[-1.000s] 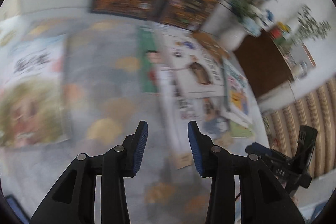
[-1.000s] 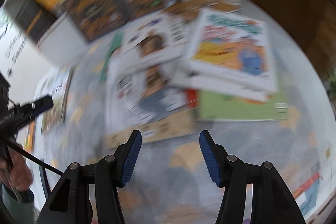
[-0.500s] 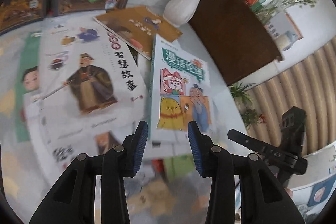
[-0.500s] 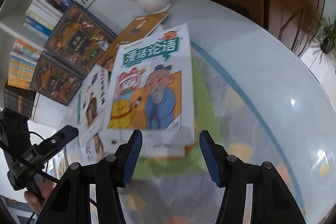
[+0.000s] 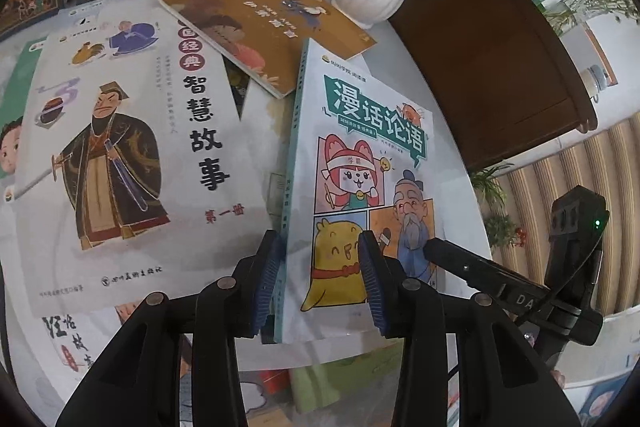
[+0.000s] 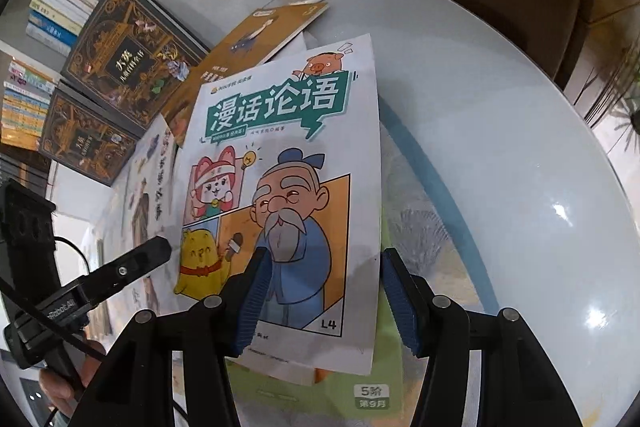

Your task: Organize books

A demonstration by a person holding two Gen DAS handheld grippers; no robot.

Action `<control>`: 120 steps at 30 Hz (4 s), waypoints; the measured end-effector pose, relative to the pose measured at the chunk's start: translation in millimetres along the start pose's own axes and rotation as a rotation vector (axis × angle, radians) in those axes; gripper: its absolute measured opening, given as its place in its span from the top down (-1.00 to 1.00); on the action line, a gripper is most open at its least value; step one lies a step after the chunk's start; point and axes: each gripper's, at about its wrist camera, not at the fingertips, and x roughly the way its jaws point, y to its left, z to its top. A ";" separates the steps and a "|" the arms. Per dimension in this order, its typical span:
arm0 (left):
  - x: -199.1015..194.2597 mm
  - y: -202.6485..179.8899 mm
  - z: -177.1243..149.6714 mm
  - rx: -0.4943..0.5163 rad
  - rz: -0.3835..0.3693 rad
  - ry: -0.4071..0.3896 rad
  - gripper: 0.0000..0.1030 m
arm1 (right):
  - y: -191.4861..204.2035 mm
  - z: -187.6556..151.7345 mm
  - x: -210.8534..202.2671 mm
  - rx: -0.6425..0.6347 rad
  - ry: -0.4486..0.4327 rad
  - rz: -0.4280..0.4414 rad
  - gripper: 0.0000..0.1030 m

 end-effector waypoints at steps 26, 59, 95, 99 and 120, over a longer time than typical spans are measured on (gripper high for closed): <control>-35.5 -20.8 1.0 0.229 0.013 -0.035 0.24 | 44.9 -91.8 -46.0 0.057 -0.036 -0.075 -0.07; -83.6 79.8 -172.2 -0.018 -0.097 0.116 0.19 | 90.9 -179.2 -8.6 -0.128 0.115 -0.077 -0.10; -60.4 71.6 -180.4 0.065 -0.259 0.077 0.66 | 46.7 -212.2 -34.9 0.180 0.005 0.000 -0.03; -51.7 67.2 -173.5 -0.012 -0.367 0.111 0.70 | 38.8 -214.4 -37.6 0.229 0.010 0.048 -0.09; -35.9 79.4 -164.8 -0.314 -0.679 0.241 0.70 | -21.9 -224.1 -40.3 0.582 -0.017 0.492 0.34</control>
